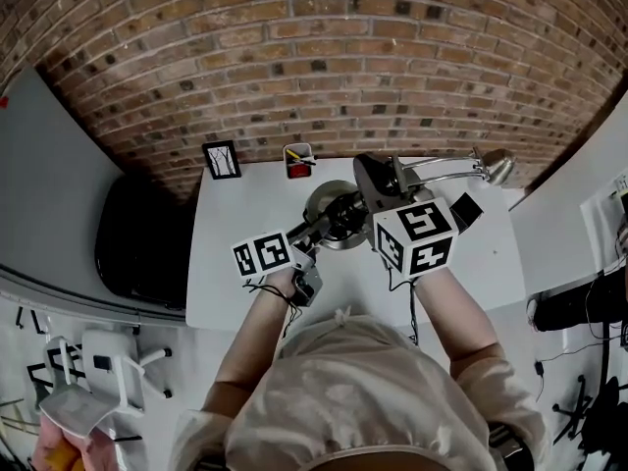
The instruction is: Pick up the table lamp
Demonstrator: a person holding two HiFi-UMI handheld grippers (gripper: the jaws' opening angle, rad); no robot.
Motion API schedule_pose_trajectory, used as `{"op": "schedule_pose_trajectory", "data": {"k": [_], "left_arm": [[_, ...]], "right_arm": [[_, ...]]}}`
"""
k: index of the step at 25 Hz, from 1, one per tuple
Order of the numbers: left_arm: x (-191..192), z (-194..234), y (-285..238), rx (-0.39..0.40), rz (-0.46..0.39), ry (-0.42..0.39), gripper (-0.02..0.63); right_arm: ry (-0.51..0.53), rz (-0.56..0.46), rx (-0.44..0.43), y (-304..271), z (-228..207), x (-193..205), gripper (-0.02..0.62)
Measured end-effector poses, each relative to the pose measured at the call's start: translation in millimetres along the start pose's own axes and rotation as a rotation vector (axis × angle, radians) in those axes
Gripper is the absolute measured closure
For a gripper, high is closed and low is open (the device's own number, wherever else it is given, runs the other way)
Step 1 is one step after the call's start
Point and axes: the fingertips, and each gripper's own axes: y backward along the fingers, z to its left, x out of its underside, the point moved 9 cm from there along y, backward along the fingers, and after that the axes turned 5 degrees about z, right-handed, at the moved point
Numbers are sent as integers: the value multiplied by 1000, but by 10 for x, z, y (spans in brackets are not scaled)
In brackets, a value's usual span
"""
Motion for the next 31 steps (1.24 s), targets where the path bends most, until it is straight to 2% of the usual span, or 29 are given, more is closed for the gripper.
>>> {"op": "schedule_pose_trajectory", "data": {"k": [31], "left_arm": [[243,14,-43,-3,31,20,443]], "right_arm": [[-24,40,13,163,-23,179,565]]}}
